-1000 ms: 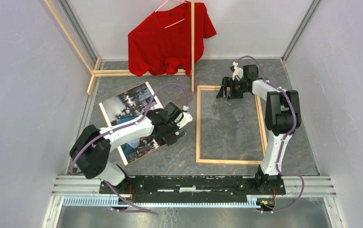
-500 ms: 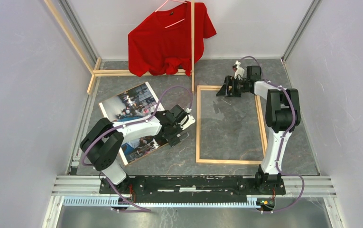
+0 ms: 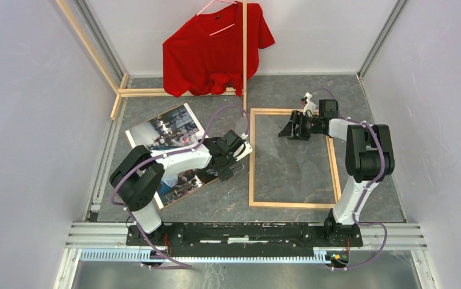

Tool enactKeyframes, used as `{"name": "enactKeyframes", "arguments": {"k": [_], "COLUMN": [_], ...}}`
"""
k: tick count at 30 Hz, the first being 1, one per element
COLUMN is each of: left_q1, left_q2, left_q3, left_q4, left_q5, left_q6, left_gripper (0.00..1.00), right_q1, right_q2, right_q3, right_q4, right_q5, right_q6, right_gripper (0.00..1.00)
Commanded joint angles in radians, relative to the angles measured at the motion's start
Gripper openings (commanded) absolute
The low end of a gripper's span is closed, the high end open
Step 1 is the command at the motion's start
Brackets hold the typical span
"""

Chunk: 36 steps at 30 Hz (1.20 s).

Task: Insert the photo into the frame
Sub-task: Pick up the photo frame item from the photo frame.

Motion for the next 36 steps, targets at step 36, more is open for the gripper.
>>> {"name": "enactKeyframes", "arguments": {"k": [36], "left_q1": [-0.003], "left_q2": [0.071], "left_q3": [0.051], "left_q4": [0.082], "left_q5": [-0.196], "left_q6": [0.066], "left_gripper": [1.00], "right_q1": [-0.246], "right_q2": [-0.688], "right_q3": [-0.715], "right_q4": [0.311], "right_q5": [-0.059], "right_q6": [0.393], "right_gripper": [0.57]}}
